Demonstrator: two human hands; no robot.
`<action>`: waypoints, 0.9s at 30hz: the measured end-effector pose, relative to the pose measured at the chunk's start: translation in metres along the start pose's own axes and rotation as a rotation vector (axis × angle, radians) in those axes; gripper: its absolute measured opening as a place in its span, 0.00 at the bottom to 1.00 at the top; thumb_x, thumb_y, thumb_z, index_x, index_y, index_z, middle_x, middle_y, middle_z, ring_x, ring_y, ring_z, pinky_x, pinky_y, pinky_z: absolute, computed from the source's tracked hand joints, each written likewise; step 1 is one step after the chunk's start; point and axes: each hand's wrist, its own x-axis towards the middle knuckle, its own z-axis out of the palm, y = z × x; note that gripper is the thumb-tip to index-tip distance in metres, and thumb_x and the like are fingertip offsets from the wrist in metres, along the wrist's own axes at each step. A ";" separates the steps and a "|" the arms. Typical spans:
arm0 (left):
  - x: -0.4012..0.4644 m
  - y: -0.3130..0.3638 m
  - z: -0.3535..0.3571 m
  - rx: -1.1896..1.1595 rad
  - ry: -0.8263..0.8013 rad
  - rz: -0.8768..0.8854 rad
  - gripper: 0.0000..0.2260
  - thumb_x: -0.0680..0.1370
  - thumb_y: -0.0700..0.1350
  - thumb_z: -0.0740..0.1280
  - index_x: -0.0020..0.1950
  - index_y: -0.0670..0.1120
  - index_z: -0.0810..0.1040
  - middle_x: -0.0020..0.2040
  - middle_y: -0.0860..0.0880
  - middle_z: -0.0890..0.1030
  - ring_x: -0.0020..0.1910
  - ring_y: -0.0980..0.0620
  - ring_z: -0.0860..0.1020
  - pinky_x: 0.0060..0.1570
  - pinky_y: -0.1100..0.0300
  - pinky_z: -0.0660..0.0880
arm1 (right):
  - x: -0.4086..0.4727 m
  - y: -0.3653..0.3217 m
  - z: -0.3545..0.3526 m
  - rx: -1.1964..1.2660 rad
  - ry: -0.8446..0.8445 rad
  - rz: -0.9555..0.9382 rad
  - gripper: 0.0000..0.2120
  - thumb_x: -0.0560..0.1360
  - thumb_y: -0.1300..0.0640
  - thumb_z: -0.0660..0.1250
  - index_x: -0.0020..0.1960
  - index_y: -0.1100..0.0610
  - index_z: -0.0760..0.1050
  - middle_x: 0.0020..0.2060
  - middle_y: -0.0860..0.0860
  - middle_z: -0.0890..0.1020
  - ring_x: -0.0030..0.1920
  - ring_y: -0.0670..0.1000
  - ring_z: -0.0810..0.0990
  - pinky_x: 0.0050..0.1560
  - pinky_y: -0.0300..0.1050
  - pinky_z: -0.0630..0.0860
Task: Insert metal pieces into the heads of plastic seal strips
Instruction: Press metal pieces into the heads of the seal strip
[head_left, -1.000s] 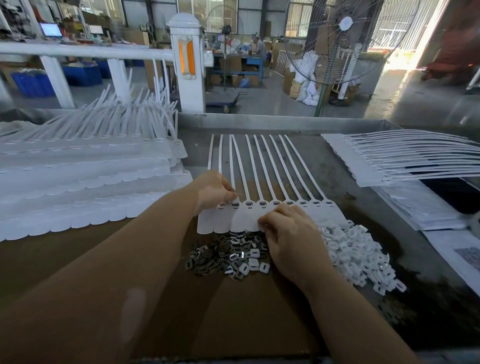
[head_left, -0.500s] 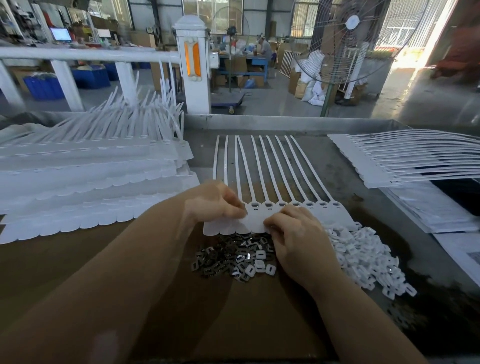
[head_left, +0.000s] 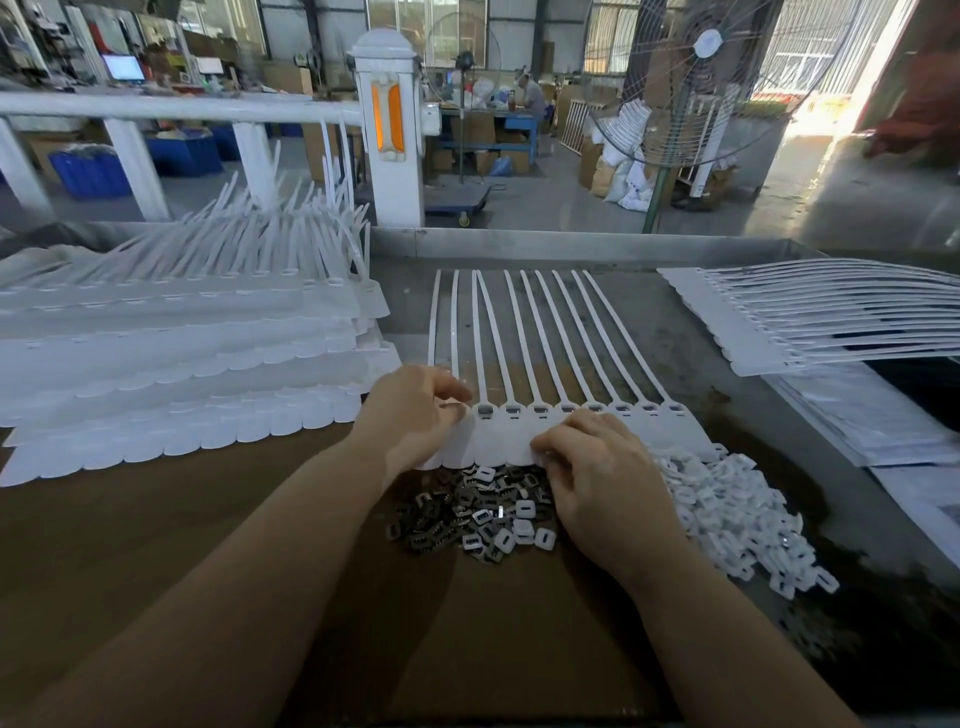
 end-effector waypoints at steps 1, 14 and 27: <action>0.001 0.002 0.002 0.024 -0.004 0.008 0.09 0.78 0.44 0.65 0.55 0.51 0.81 0.57 0.50 0.79 0.48 0.56 0.73 0.49 0.65 0.67 | 0.000 0.000 0.000 -0.001 -0.001 0.003 0.07 0.75 0.61 0.63 0.48 0.58 0.80 0.44 0.51 0.79 0.48 0.53 0.75 0.51 0.50 0.72; 0.005 0.007 0.007 0.383 -0.052 0.226 0.12 0.81 0.46 0.61 0.61 0.54 0.79 0.60 0.53 0.75 0.57 0.51 0.73 0.57 0.58 0.69 | -0.001 -0.001 -0.001 0.009 -0.008 0.020 0.07 0.75 0.61 0.63 0.48 0.58 0.80 0.44 0.51 0.79 0.48 0.52 0.74 0.50 0.50 0.72; 0.013 0.006 0.011 0.068 0.003 0.097 0.06 0.78 0.42 0.65 0.50 0.48 0.82 0.44 0.55 0.75 0.43 0.55 0.73 0.43 0.65 0.67 | 0.000 -0.001 -0.002 0.009 -0.007 0.012 0.07 0.74 0.62 0.64 0.48 0.58 0.80 0.44 0.51 0.79 0.48 0.53 0.74 0.51 0.51 0.72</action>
